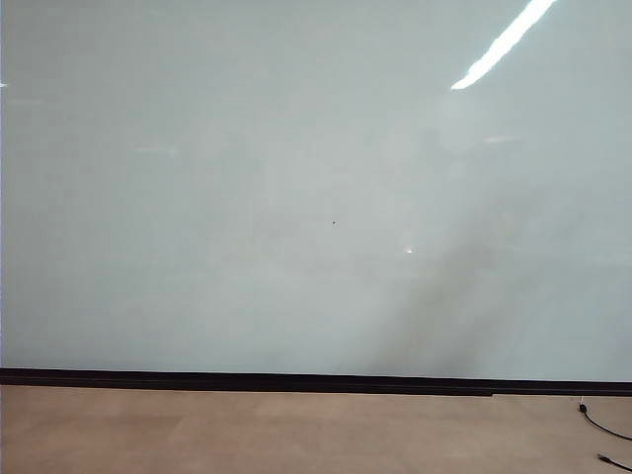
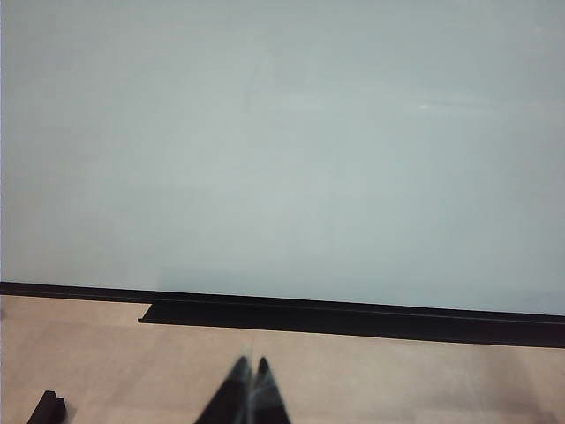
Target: Pick up the pen on the shelf to the right of the whiteboard and draw a cross mark.
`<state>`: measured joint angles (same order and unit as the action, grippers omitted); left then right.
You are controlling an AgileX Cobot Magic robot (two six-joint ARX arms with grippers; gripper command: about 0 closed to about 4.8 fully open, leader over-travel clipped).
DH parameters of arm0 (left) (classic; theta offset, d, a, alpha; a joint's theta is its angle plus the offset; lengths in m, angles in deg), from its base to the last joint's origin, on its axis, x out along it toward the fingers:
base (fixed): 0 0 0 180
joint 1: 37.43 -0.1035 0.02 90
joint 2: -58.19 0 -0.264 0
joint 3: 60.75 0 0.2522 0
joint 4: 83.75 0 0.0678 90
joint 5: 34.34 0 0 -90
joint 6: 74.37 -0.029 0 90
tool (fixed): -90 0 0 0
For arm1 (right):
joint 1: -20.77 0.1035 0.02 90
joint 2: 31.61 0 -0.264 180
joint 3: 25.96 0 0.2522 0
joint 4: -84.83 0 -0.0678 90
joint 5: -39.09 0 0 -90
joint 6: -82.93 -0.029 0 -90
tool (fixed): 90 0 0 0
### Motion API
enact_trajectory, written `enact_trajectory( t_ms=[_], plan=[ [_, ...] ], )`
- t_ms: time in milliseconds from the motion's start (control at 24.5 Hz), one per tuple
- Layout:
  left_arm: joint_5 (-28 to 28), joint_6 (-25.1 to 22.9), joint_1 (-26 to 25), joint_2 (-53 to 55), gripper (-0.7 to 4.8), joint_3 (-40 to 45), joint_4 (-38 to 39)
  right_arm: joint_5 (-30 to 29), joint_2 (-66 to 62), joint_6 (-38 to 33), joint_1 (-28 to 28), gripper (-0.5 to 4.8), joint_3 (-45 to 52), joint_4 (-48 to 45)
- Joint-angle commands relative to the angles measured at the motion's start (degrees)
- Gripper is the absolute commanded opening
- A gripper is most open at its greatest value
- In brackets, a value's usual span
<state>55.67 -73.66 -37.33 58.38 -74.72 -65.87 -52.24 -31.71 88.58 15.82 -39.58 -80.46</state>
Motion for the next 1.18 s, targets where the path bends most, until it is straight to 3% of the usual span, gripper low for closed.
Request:
enact_trajectory(
  t_ms=[41, 490, 654, 776, 981, 1185],
  plan=[
    [-0.20, -0.24, 0.00, 0.00, -0.04, -0.17, -0.26, 0.09, 0.02, -0.09, -0.04, -0.06, -0.28, -0.79],
    [-0.20, -0.24, 0.00, 0.00, -0.05, -0.17, -0.26, 0.00, 0.02, -0.11, -0.07, -0.05, -0.26, -1.70],
    [-0.22, -0.24, 0.00, 0.00, -0.05, -0.17, -0.26, -0.31, 0.02, -3.10, -0.07, -0.05, -0.31, -2.91],
    [-0.20, -0.26, 0.00, 0.00, -0.05, -0.17, -0.26, -0.09, 0.02, -3.04, -0.07, 0.28, -0.42, -2.95],
    [-0.20, -0.24, 0.00, 0.00, -0.05, -0.17, -0.26, 1.31, 0.02, -1.75, -0.07, 0.28, -0.50, -9.16],
    [-0.20, -0.24, 0.00, 0.00, -0.04, -0.17, -0.26, 3.41, 0.02, -0.68, -0.11, 0.65, -1.20, -8.59]
  ],
)
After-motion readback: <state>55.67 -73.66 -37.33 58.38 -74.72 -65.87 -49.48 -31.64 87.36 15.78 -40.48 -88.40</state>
